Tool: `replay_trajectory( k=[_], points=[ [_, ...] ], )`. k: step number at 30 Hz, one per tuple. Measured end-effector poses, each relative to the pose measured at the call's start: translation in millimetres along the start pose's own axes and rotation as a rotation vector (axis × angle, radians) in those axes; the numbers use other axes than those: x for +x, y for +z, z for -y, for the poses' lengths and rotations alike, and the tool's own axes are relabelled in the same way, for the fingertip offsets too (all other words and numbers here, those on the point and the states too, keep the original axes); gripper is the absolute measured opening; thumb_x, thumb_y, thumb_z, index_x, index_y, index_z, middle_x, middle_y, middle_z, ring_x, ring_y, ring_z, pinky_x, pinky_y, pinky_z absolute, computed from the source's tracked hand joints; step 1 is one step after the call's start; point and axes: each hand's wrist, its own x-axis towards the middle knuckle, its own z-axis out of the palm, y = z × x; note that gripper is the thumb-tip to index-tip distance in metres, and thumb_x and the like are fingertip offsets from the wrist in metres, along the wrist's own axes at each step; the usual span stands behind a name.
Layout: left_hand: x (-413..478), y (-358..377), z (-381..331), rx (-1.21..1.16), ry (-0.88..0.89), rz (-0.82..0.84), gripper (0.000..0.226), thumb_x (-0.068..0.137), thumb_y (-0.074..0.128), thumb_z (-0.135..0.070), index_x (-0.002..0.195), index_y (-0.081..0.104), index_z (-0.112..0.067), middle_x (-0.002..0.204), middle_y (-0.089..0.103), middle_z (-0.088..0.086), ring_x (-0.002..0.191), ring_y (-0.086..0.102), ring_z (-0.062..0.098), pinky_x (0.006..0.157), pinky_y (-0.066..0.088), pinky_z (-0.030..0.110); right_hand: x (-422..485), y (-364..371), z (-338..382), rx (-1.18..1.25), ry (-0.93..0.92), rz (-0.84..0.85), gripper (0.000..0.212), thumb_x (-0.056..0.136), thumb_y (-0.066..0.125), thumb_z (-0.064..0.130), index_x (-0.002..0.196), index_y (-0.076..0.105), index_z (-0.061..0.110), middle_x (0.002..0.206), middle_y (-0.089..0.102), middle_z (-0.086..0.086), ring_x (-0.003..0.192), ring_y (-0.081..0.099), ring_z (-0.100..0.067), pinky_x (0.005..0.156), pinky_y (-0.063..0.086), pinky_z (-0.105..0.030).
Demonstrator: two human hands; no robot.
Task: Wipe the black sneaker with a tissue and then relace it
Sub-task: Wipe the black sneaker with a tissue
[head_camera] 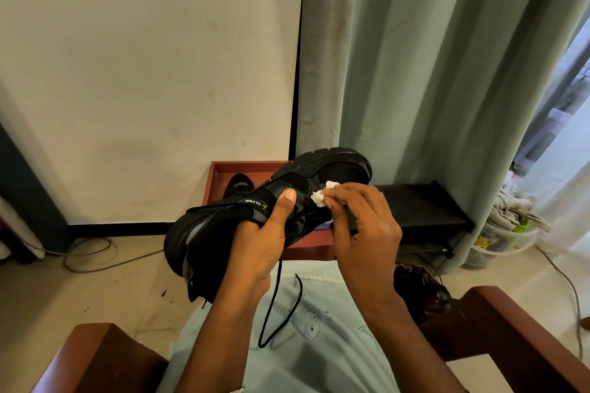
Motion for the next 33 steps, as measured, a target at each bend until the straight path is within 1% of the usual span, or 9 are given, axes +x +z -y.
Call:
replay_trajectory(
  k=[2,6,9,13,21,24,26,29,33],
  points=[
    [1,-1,1,-0.022,-0.029,-0.01,0.032,0.088,0.069,-0.036,0.116,0.069,-0.02,0.112,0.072,0.0,0.107,0.067,0.015,0.1,0.051,0.039,-4,0,-2,-0.004,-0.011,0.003,0.014,0.088,0.07,0.004,0.102,0.074,0.005,0.102,0.067,-0.007,0.095,0.063,-0.018,0.088,0.051,-0.022],
    [2,0,4,-0.046,-0.058,-0.01,0.032,0.088,0.07,-0.036,0.117,0.068,-0.021,0.113,0.071,-0.001,0.106,0.065,0.012,0.09,0.052,0.027,-16,-2,-10,-0.003,0.035,0.033,0.014,0.088,0.073,0.003,0.102,0.074,0.006,0.102,0.066,-0.004,0.093,0.063,-0.016,0.079,0.056,-0.033],
    [0,2,7,-0.024,-0.067,0.012,0.027,0.088,0.069,-0.038,0.112,0.069,-0.026,0.111,0.07,-0.004,0.106,0.064,0.009,0.089,0.049,0.025,-15,-2,-11,0.0,0.07,0.04,0.011,0.089,0.072,0.005,0.101,0.073,0.007,0.101,0.066,-0.002,0.092,0.064,-0.016,0.075,0.056,-0.034],
    [-3,6,7,0.018,-0.043,0.021,0.011,0.09,0.067,-0.038,0.1,0.066,-0.034,0.106,0.069,-0.01,0.102,0.062,0.005,0.092,0.047,0.027,-1,1,-4,-0.007,0.07,0.011,0.01,0.09,0.071,0.006,0.1,0.073,0.007,0.1,0.067,-0.001,0.093,0.063,-0.015,0.08,0.055,-0.032],
    [-4,4,10,0.08,0.001,0.04,0.022,0.088,0.069,-0.04,0.107,0.07,-0.029,0.106,0.072,-0.007,0.104,0.065,0.009,0.095,0.051,0.03,0,4,1,-0.005,-0.023,0.065,0.018,0.089,0.072,0.003,0.107,0.074,0.006,0.107,0.069,-0.003,0.102,0.06,-0.016,0.093,0.047,-0.022],
    [-3,3,7,0.077,0.0,0.034,0.004,0.089,0.068,-0.038,0.092,0.066,-0.037,0.098,0.068,-0.016,0.093,0.061,-0.003,0.082,0.045,0.018,0,-2,-11,-0.06,0.011,0.053,0.018,0.09,0.069,0.004,0.108,0.074,0.007,0.106,0.068,-0.004,0.099,0.059,-0.015,0.092,0.043,-0.015],
    [-3,2,7,0.079,-0.008,0.036,0.004,0.088,0.069,-0.038,0.089,0.065,-0.038,0.097,0.067,-0.018,0.091,0.058,-0.006,0.085,0.043,0.021,4,-6,-21,-0.099,0.066,0.006,0.017,0.091,0.068,0.005,0.106,0.074,0.007,0.104,0.067,-0.004,0.097,0.059,-0.016,0.09,0.042,-0.012],
    [-3,4,8,0.082,-0.018,0.047,0.005,0.088,0.069,-0.04,0.088,0.065,-0.038,0.097,0.066,-0.019,0.091,0.057,-0.007,0.087,0.041,0.022,9,-8,-26,-0.093,0.134,-0.042,0.015,0.091,0.068,0.006,0.104,0.074,0.009,0.104,0.065,-0.003,0.094,0.06,-0.016,0.086,0.047,-0.016],
    [-5,6,12,0.134,0.032,0.056,0.006,0.089,0.068,-0.04,0.086,0.063,-0.042,0.096,0.064,-0.023,0.093,0.057,-0.007,0.09,0.041,0.023,4,-3,-5,-0.056,0.108,0.015,0.014,0.091,0.068,0.005,0.103,0.074,0.01,0.102,0.066,0.0,0.096,0.059,-0.014,0.087,0.044,-0.014]
  ],
)
